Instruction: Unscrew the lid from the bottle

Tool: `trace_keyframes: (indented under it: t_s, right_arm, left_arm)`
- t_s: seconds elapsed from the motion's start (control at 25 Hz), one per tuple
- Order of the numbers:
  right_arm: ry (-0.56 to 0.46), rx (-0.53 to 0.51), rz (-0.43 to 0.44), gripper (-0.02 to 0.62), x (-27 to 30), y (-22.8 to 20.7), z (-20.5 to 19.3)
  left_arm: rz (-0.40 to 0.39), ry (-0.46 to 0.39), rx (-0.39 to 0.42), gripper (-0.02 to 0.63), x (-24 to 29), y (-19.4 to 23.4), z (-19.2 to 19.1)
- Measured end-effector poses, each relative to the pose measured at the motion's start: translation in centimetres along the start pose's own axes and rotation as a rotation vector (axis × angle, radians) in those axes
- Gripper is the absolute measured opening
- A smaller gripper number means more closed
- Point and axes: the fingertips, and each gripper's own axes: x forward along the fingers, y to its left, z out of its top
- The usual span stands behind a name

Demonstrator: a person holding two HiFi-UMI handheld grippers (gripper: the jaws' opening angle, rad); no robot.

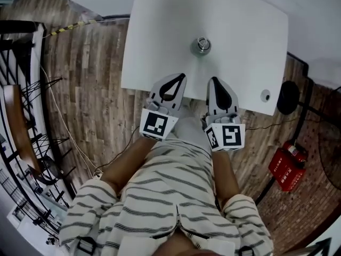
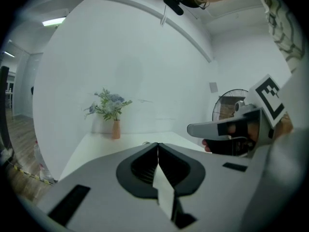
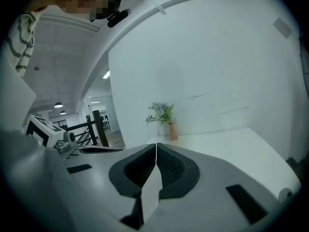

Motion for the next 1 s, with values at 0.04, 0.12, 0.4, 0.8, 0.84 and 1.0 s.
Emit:
trace_keyframes:
  t_s: [0.04, 0.12, 0.4, 0.8, 0.84, 1.0]
  right_arm:
    - [0.009, 0.004, 0.003, 0.003, 0.6, -0.3, -0.4]
    - [0.026, 0.006, 0.012, 0.007, 1.7, -1.0, -1.2]
    - [0.069, -0.018, 0.052, 0.092, 4.5, -2.3, -3.0]
    - [0.149, 0.002, 0.112, 0.203, 8.8, -4.0, -5.1]
    - [0.156, -0.002, 0.117, 0.217, 9.1, -4.1, -5.4]
    - [0.183, -0.030, 0.133, 0.265, 10.2, -4.5, -6.0]
  left_arm:
    - [0.003, 0.009, -0.004, 0.000, 0.6, 0.2, -0.5]
    - [0.010, 0.027, -0.011, 0.003, 1.7, 0.5, -1.7]
    - [0.019, 0.098, 0.017, 0.130, 5.0, 1.4, -5.3]
    - [0.054, 0.139, 0.079, 0.269, 9.3, 3.2, -8.7]
    - [0.056, 0.136, 0.083, 0.275, 9.7, 3.3, -8.9]
    - [0.050, 0.124, 0.085, 0.307, 11.2, 3.7, -9.2]
